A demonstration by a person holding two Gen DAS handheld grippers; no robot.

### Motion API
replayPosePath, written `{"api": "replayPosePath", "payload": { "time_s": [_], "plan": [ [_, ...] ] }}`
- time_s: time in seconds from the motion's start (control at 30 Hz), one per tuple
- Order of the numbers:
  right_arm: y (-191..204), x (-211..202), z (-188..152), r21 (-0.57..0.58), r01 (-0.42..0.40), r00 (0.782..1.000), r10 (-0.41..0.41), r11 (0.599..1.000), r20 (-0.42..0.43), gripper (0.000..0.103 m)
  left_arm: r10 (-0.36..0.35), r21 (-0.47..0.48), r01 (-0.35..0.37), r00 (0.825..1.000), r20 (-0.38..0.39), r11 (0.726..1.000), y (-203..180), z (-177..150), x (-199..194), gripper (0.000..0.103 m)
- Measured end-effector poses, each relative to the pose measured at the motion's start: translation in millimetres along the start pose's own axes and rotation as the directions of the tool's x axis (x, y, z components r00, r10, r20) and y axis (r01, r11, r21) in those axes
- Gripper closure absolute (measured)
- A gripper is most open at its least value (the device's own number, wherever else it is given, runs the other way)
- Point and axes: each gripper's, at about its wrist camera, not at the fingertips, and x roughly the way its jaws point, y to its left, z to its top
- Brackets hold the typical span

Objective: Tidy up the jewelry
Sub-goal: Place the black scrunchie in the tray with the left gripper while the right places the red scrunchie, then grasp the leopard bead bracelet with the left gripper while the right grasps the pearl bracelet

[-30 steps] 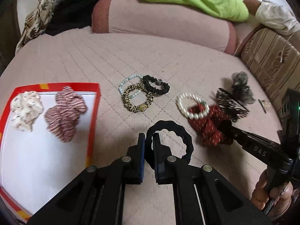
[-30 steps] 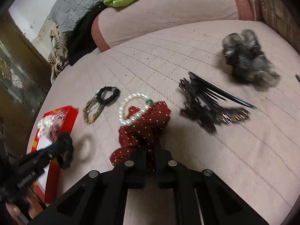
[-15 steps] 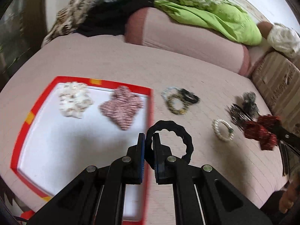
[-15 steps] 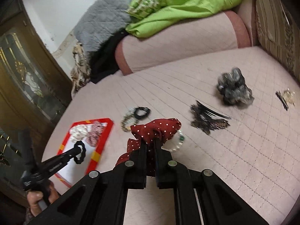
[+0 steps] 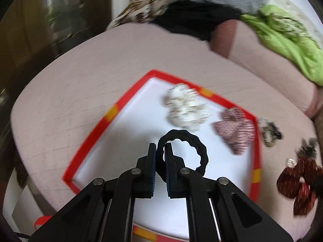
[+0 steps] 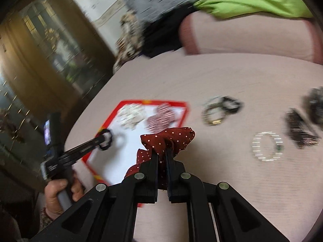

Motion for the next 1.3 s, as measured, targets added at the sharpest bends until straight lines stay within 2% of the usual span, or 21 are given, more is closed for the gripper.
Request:
{"api": "replayPosePath", "payload": {
  "time_s": [0.07,0.23,0.43,0.47,0.53,0.6,0.67,0.73,0.87,0.97,1.13,1.23,1.3],
  "plan": [
    [16,21,-5,-0.021,-0.033,0.999,0.032,0.999,-0.038,0.095,0.062,-0.017,-0.062,0.998,-0.025,0.998,11,1,7,0.095],
    [41,70,-26,-0.075,-0.065,0.988,0.054,0.995,-0.145,0.095,0.147,-0.059,-0.151,0.987,-0.069,0.987,35,1,17,0.095],
    [46,109,-51,-0.102,-0.053,0.97,0.027,0.993,-0.241,0.095,0.139,-0.111,-0.148,0.987,-0.084,0.983,53,-1,19,0.093],
    [46,113,-54,-0.109,-0.049,0.969,0.021,0.993,-0.248,0.095,0.125,-0.119,-0.134,0.989,-0.079,0.984,54,-1,17,0.09],
    [46,114,-56,-0.127,-0.041,0.968,0.008,0.991,-0.251,0.093,0.088,-0.138,-0.095,0.994,-0.06,0.986,53,0,13,0.067],
    [50,111,-58,-0.152,-0.022,0.973,-0.014,0.988,-0.231,0.088,0.042,-0.16,-0.044,0.999,-0.018,0.986,53,1,4,0.059],
    [53,104,-58,-0.175,-0.022,0.977,-0.016,0.984,-0.211,0.067,0.016,-0.169,-0.01,0.999,0.035,0.986,51,2,-7,0.059],
    [56,91,-56,-0.189,-0.019,0.984,-0.015,0.982,-0.176,0.061,0.011,-0.17,0.002,0.997,0.071,0.985,48,1,-14,0.056],
    [53,64,-59,-0.208,0.005,0.99,-0.034,0.978,-0.135,0.061,0.028,-0.142,-0.011,0.992,0.122,0.99,35,1,-27,0.056],
    [34,37,-69,-0.211,0.059,0.99,-0.084,0.976,-0.11,0.061,0.031,-0.083,-0.019,0.99,0.138,0.996,16,-2,-35,0.056],
    [-20,-6,-81,-0.141,0.168,0.98,-0.18,0.976,-0.083,0.061,-0.084,0.018,0.083,0.988,0.129,0.996,-28,-7,-56,0.054],
    [-68,-29,-85,-0.059,0.255,0.963,-0.259,0.965,-0.069,0.06,-0.183,0.12,0.17,0.977,0.11,0.978,-70,-11,-65,0.053],
    [-97,-42,-83,-0.003,0.298,0.953,-0.298,0.954,-0.052,0.061,-0.217,0.179,0.2,0.973,0.081,0.963,-95,-14,-65,0.053]
  ]
}}
